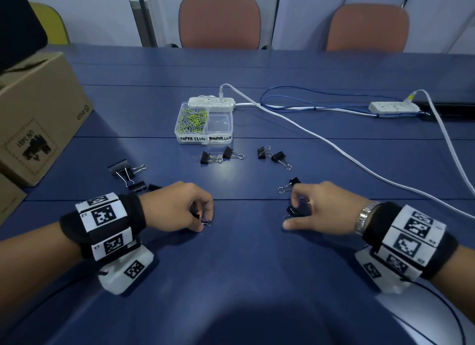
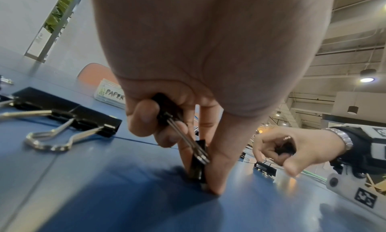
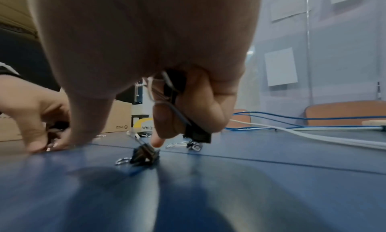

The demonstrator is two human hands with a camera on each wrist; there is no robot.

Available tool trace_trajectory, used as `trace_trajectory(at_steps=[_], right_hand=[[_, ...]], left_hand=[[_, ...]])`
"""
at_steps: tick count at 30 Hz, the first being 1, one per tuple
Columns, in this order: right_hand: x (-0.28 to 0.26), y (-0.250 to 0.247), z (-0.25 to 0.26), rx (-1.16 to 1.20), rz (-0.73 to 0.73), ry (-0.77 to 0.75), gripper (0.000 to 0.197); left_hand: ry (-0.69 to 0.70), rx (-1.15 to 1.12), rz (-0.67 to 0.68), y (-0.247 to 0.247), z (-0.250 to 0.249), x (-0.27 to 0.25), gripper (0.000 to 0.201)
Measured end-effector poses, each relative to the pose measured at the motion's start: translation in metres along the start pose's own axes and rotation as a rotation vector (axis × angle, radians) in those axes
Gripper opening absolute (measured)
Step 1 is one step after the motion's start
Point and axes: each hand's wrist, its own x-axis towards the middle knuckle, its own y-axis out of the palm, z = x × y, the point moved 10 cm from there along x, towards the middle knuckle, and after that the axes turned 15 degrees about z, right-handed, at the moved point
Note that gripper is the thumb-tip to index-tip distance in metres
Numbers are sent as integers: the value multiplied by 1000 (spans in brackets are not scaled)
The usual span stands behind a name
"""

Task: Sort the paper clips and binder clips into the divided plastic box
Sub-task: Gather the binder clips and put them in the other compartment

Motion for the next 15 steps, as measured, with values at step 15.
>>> trace_trajectory(at_steps=[15], right_hand=[[86, -116, 38, 690, -401, -152, 26]], left_hand=[[-61, -447, -452, -153, 30, 44, 28]])
